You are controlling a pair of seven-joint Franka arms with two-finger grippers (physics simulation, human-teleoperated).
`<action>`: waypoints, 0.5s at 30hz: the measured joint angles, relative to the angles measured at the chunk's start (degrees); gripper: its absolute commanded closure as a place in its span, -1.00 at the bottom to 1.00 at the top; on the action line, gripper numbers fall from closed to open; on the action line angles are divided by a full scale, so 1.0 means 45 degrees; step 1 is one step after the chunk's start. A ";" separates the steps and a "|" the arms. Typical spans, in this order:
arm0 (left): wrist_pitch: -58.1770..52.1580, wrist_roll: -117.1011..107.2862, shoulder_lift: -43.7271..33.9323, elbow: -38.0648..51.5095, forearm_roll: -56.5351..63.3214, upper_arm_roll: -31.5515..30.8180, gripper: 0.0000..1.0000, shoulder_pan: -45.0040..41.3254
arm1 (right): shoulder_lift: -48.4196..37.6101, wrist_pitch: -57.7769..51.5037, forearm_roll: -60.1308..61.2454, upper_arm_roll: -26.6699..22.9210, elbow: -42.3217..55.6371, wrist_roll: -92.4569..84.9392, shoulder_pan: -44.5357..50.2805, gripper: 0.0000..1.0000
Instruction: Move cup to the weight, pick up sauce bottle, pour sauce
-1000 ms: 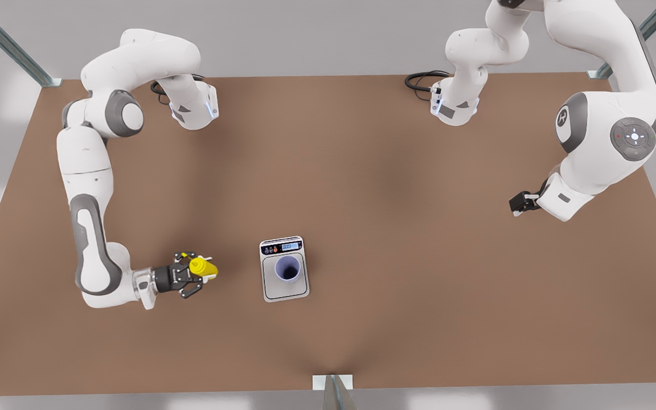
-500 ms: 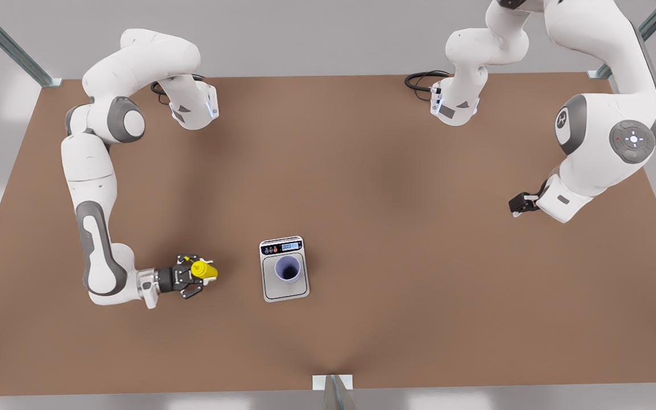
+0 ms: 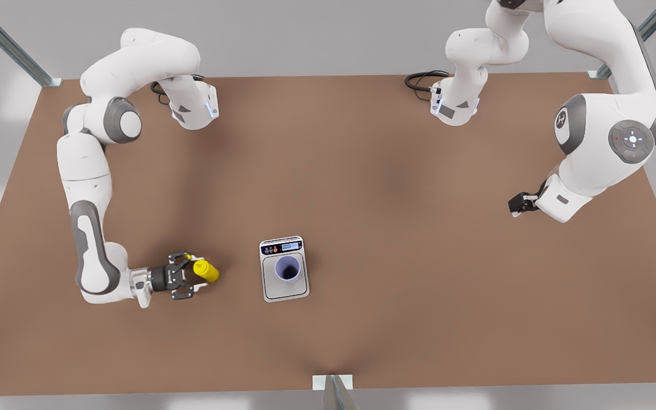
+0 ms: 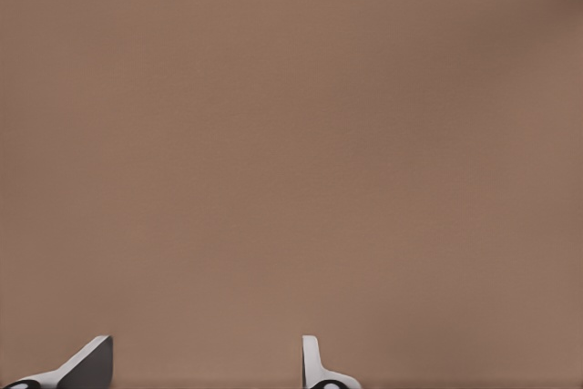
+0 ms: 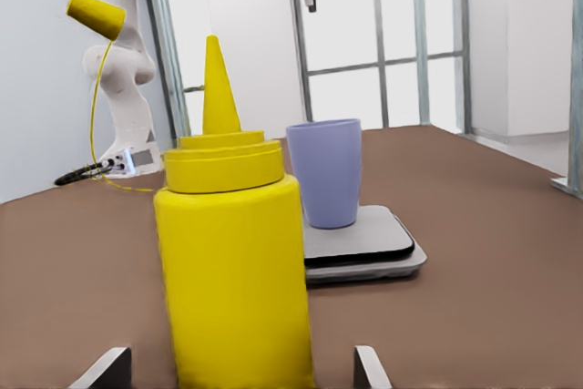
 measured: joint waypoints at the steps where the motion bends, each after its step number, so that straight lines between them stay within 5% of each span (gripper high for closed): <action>1: 0.0000 0.0000 0.0000 0.0000 0.0000 0.0000 -1.00 0.0000 | -0.0035 -0.0038 -0.0462 0.0000 0.0000 -0.0011 -0.0279 -1.00; 5: 0.0000 0.0000 0.0000 0.0000 0.0000 0.0000 -1.00 0.0000 | -0.0598 -0.1477 -0.2206 0.0040 0.0307 0.0598 -0.1367 -1.00; 8: 0.0000 0.0000 0.0000 0.0000 0.0000 0.0000 -1.00 0.0000 | -0.2379 -0.3178 -0.3975 0.0070 0.2519 0.5178 -0.1228 -1.00; 11: 0.0000 0.0000 0.0000 0.0000 0.0000 0.0000 -1.00 0.0000 | -0.6035 -0.3187 -0.7458 0.0092 0.2538 1.1136 0.1330 -1.00; 15: 0.0000 0.0000 0.0059 0.0000 0.0000 0.0000 -1.00 -0.0001 | -0.8060 -0.1625 -1.2131 -0.0001 0.1702 2.2157 0.5157 -1.00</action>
